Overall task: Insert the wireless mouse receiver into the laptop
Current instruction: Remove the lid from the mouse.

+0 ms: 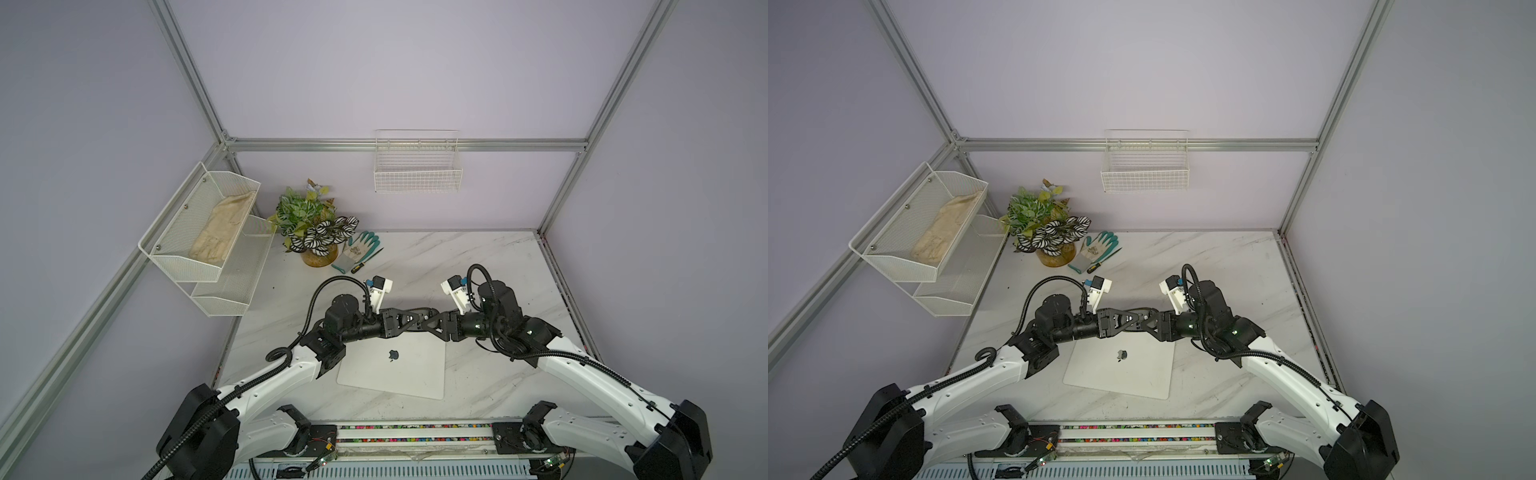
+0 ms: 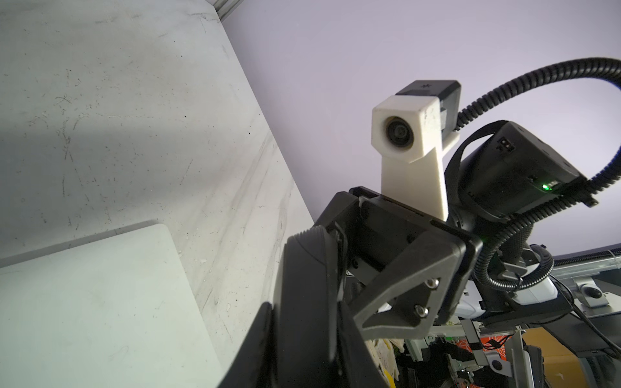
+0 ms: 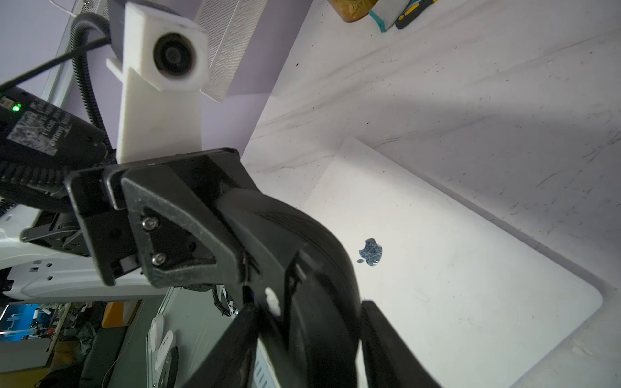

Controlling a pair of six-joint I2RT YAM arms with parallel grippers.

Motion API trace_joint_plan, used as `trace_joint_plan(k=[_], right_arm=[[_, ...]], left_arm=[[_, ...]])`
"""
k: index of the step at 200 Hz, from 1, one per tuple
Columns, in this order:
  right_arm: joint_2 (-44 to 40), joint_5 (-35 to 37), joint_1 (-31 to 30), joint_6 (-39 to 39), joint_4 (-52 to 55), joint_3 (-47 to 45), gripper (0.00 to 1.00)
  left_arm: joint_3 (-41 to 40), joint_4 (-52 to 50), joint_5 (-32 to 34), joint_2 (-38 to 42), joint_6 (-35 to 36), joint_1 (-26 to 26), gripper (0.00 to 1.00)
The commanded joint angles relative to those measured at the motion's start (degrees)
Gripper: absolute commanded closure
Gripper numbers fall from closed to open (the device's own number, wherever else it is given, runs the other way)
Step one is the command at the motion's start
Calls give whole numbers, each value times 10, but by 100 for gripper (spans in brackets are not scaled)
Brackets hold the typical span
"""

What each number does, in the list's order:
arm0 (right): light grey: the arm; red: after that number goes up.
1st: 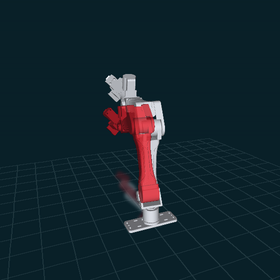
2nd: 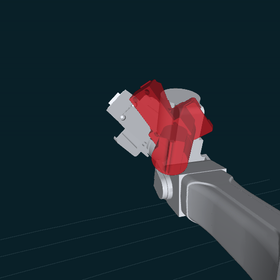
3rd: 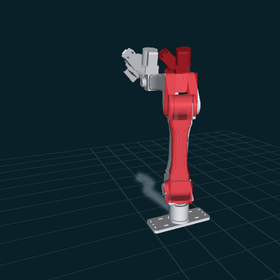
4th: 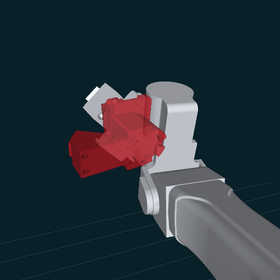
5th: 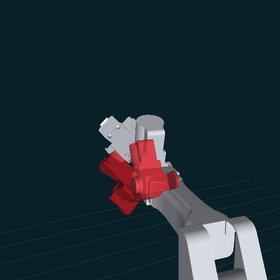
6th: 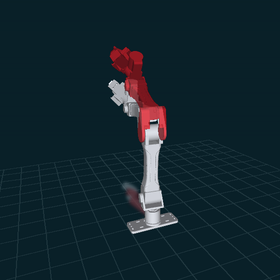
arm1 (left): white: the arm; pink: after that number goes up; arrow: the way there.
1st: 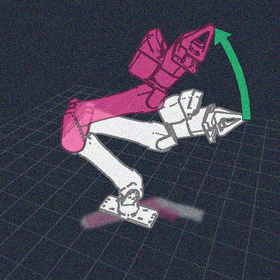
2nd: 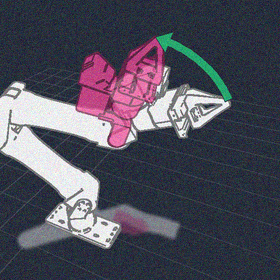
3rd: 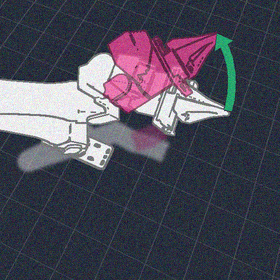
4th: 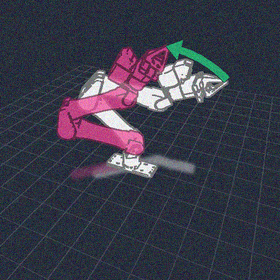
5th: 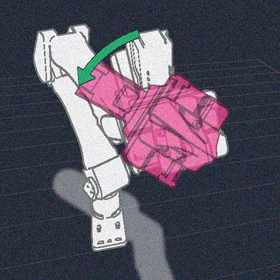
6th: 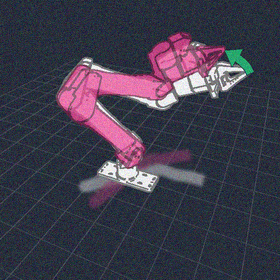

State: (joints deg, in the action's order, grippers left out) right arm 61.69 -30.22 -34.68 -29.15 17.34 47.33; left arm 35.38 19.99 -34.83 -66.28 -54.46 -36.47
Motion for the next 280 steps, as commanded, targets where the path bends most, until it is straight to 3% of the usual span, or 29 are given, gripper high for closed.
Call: trace_joint_plan(k=[1,94,137,280], right_arm=[[-7,16,-3,9,1,0,48],[-31,27,15,6,1,-5,50],[-29,23,16,7,1,-5,63],[-52,13,20,-3,1,-17,90]], left_arm=[[31,29,-2,-2,-3,-3,100],[25,24,-1,-3,1,-3,100],[29,24,-2,-6,1,-3,100],[30,21,7,-22,13,-2,100]])
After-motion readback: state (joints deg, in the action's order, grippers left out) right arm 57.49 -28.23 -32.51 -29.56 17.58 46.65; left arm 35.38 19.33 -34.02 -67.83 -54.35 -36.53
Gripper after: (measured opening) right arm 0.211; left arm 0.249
